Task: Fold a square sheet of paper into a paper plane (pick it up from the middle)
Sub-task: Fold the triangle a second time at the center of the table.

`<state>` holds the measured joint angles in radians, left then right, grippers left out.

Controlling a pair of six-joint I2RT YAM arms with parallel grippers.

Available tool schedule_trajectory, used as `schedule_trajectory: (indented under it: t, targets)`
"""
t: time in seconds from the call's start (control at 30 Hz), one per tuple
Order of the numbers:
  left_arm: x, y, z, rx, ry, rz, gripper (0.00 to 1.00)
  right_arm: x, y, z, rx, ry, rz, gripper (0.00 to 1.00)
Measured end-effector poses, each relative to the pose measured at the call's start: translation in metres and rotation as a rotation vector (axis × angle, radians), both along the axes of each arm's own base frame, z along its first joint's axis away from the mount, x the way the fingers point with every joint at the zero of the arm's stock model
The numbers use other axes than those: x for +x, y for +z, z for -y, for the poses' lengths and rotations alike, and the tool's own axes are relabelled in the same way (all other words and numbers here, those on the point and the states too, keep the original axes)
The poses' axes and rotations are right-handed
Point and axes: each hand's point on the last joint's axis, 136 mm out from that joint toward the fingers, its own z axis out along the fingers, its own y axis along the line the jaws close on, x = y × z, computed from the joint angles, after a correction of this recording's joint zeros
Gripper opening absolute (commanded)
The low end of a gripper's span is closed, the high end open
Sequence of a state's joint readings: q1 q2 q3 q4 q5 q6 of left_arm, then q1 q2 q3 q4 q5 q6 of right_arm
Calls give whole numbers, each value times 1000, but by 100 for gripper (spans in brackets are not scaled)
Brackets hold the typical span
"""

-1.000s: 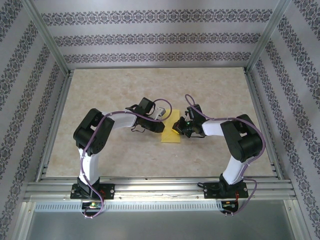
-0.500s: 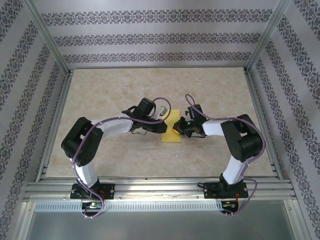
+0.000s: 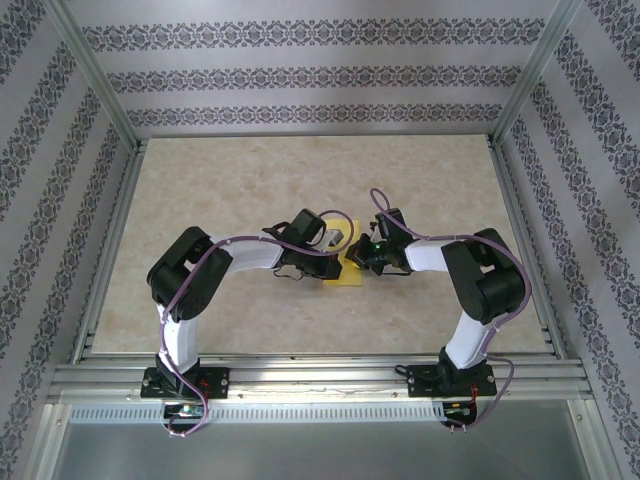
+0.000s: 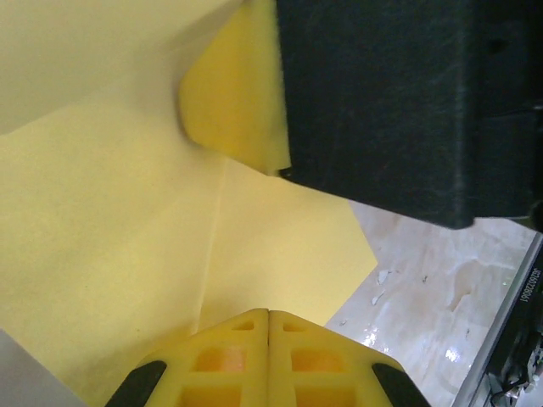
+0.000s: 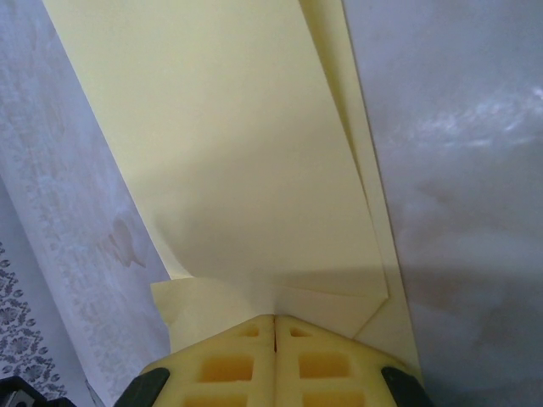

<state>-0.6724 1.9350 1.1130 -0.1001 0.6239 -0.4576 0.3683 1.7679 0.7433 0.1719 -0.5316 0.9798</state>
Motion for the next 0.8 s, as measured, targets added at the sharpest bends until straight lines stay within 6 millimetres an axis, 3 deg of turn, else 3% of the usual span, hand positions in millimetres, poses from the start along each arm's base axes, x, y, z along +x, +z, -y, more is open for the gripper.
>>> schedule_trajectory:
  t: [0.33, 0.6, 0.8]
  targets:
    - [-12, -15, -9, 17, -1, -29, 7, 0, 0, 0, -3, 7, 6, 0]
    - [-17, -14, -13, -11, 20, -17, 8, -1, 0, 0, -4, 12, 5, 0]
    - [-35, -9, -21, -50, 55, -66, 8, -1, -1, 0, -6, 14, 7, 0]
